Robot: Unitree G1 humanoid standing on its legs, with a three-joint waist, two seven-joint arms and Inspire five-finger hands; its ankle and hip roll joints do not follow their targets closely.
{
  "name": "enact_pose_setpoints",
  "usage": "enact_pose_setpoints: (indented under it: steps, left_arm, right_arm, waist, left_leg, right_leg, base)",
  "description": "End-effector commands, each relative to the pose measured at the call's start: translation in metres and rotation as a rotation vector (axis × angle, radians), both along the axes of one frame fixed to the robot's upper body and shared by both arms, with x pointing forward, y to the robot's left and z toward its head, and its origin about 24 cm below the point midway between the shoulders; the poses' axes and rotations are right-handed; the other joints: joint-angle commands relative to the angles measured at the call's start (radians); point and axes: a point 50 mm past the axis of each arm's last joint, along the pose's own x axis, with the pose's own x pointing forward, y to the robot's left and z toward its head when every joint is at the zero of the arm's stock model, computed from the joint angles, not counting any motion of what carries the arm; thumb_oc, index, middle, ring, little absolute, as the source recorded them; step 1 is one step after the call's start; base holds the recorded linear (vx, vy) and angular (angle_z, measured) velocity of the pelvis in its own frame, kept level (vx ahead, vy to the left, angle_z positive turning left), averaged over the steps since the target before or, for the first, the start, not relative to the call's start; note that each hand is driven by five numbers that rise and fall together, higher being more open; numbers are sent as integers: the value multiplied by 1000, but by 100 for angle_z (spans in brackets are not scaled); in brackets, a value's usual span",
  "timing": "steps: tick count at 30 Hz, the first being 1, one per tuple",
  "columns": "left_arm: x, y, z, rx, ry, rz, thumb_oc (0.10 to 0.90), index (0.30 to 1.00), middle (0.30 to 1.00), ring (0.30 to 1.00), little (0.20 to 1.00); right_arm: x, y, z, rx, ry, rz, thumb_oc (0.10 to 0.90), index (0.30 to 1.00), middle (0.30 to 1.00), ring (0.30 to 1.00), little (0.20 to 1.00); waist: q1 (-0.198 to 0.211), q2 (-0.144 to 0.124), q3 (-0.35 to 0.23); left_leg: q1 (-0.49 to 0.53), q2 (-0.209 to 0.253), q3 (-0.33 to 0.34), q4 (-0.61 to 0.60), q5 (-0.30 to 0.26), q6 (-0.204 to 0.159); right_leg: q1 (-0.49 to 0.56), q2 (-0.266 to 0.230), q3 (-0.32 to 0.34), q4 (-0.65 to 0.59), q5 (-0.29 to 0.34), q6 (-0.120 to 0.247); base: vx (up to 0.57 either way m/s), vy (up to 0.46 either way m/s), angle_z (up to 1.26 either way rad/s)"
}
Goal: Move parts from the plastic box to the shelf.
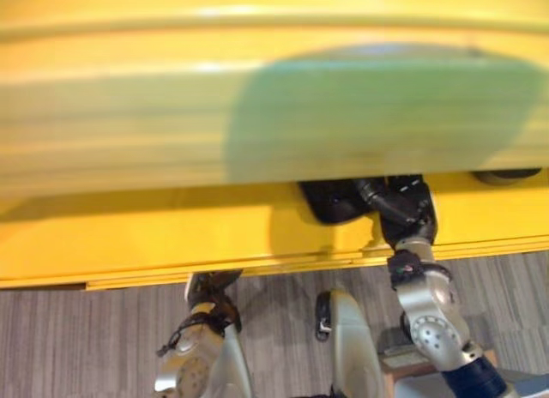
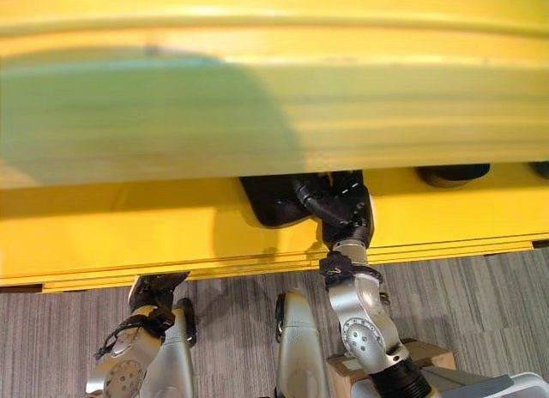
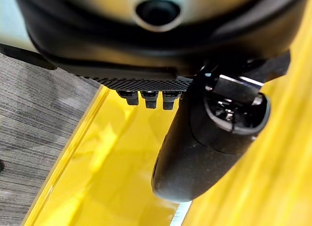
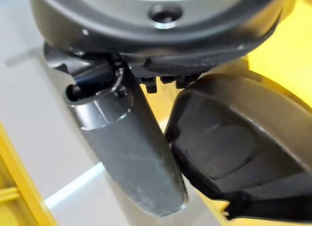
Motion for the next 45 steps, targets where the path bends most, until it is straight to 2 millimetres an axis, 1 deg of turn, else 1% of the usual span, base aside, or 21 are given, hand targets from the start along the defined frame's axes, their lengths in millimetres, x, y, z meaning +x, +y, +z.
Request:
enact_pose_setpoints:
  steps: [1,5,9,10,11,12,15,17,18,20,22,23,27,30,36,38,39,40,41,44,45]
  left_arm:
    - [28,-2,77,48,-412,-71,900,1000,1000,1000,1000]
    - [27,1,75,55,-406,-69,900,1000,1000,1000,1000]
    - [27,2,74,65,-399,-76,900,1000,1000,1000,1000]
    - [27,3,74,66,-397,-75,900,1000,1000,1000,1000]
    - [27,5,74,66,-401,-62,900,1000,1000,1000,1000]
    - [27,5,74,66,-401,-62,900,1000,1000,1000,1000]
    - [25,10,76,73,-413,-39,900,1000,1000,1000,1000]
    - [23,15,78,97,-422,-27,900,1000,1000,1000,1000]
    - [23,16,78,104,-426,-26,900,1000,1000,1000,1000]
    - [20,23,78,127,-428,-14,900,1000,1000,1000,1000]
    - [18,26,79,140,-432,-8,900,1000,1000,1000,1000]
    - [17,29,78,148,-431,-6,900,1000,1000,1000,1000]
    - [13,33,73,168,-424,-3,900,1000,1000,1000,1000]
    - [11,34,71,167,-425,0,900,1000,1000,1000,1000]
    - [8,37,65,177,-411,0,900,1000,1000,1000,1000]
    - [6,38,62,177,-403,-1,900,1000,1000,1000,1000]
    - [4,39,60,176,-398,-1,900,1000,1000,1000,1000]
    - [3,39,57,170,-393,-3,900,1000,1000,1000,1000]
    - [2,38,56,166,-390,-5,900,1000,1000,1000,1000]
    - [-2,40,54,152,-393,5,900,1000,1000,1000,1000]
    - [-5,40,51,141,-390,12,900,1000,1000,1000,1000]
  right_arm:
    - [-10,56,-34,18,172,296,900,1000,1000,1000,1000]
    - [-10,64,-32,10,171,351,900,1000,1000,1000,1000]
    - [-9,61,-31,6,170,347,900,1000,1000,1000,1000]
    - [-9,58,-30,-3,165,337,900,1000,1000,1000,1000]
    - [-4,48,-22,-34,118,284,900,1000,1000,1000,1000]
    - [-4,48,-22,-34,118,283,900,1000,1000,1000,1000]
    - [2,23,-1,-117,3,162,900,1000,1000,1000,1000]
    - [3,0,15,-209,-82,41,900,1000,1000,1000,1000]
    - [5,-7,18,-249,-100,-7,900,1000,1000,1000,1000]
    - [3,-28,37,-354,-196,-126,900,1000,1000,1000,1000]
    - [-1,-42,51,-491,-255,-240,900,1000,1000,1000,1000]
    - [-5,-46,64,-613,-330,-289,900,1000,1000,1000,1000]
    - [-15,-68,90,-898,-434,-527,900,1000,1000,1000,1000]
    - [-24,-73,103,-1032,-508,-627,900,1000,1000,1000,1000]
    - [-29,-69,99,-1067,-536,-581,900,1000,1000,1000,1000]
    - [-29,-65,92,-1068,-525,-502,900,1000,1000,1000,1000]
    - [-29,-64,87,-1051,-509,-461,900,1000,1000,1000,1000]
    - [-28,-61,78,-999,-474,-384,900,1000,1000,1000,1000]
    - [-28,-58,72,-968,-456,-341,900,1000,1000,1000,1000]
    - [-25,-56,59,-896,-411,-284,900,1000,1000,1000,1000]
    - [-25,-58,53,-880,-384,-278,900,1000,1000,1000,1000]
  waist:
    - [59,-8,-43]
    - [72,-4,-59]
    - [74,-1,-69]
    - [73,0,-71]
    - [67,1,-77]
    - [68,1,-76]
    - [51,-2,-85]
    - [39,-1,-88]
    - [34,1,-94]
    - [25,4,-105]
    - [19,6,-110]
    - [16,7,-116]
    - [4,16,-140]
    - [-7,22,-155]
    - [-18,37,-195]
    - [-23,43,-224]
    - [-24,47,-237]
    - [-27,54,-258]
    - [-28,59,-272]
    - [-24,75,-311]
    - [-24,86,-334]
  left_leg:
    - [26,16,-40,38,-49,24]
    - [65,13,-43,4,-35,25]
    - [84,12,-45,-17,-28,24]
    - [88,12,-44,-19,-27,24]
    - [99,15,-40,-27,-24,23]
    - [100,15,-40,-27,-24,23]
    - [120,21,-30,-43,-19,23]
    - [139,27,-24,-59,-14,21]
    - [141,27,-23,-68,-7,20]
    - [158,29,-18,-88,1,19]
    - [172,31,-15,-97,0,17]
    - [182,31,-11,-107,3,16]
    - [210,37,-1,-142,14,15]
    - [235,42,11,-171,25,13]
    - [301,45,45,-298,82,12]
    - [345,39,68,-387,121,14]
    - [373,37,79,-439,146,13]
    - [418,37,94,-532,186,14]
    - [438,37,100,-577,208,13]
    - [493,36,113,-723,284,6]
    - [522,46,125,-792,323,-4]
  right_leg:
    - [26,-70,75,-104,100,82]
    - [80,-79,63,-147,114,86]
    - [109,-82,58,-170,121,89]
    - [114,-82,57,-174,123,89]
    - [122,-81,56,-184,128,89]
    - [123,-81,56,-184,128,89]
    - [137,-75,61,-206,136,91]
    - [152,-70,62,-220,140,92]
    - [153,-68,61,-231,147,92]
    - [169,-65,61,-252,156,94]
    - [185,-61,61,-267,158,96]
    - [194,-59,60,-279,163,98]
    - [217,-53,65,-322,179,103]
    - [237,-50,66,-355,192,107]
    - [287,-33,51,-489,249,120]
    - [319,-25,39,-576,289,128]
    - [340,-22,33,-622,308,132]
    - [370,-14,26,-695,339,138]
    - [384,-10,23,-734,354,142]
    - [414,4,15,-816,380,149]
    - [428,17,7,-837,379,147]
  base:
    - [0,0,0]
    - [6,4,1]
    - [28,-1,5]
    - [25,8,7]
    - [16,7,5]
    - [0,0,0]
    - [16,16,-4]
    - [23,20,-4]
    - [0,0,0]
    - [39,10,-3]
    - [47,5,-6]
    - [48,1,-12]
    - [47,9,-11]
    - [56,9,-8]
    - [62,6,-10]
    - [90,0,-11]
    - [105,2,-6]
    - [107,5,-7]
    - [94,0,-11]
    - [63,-8,-18]
    - [52,-28,-14]
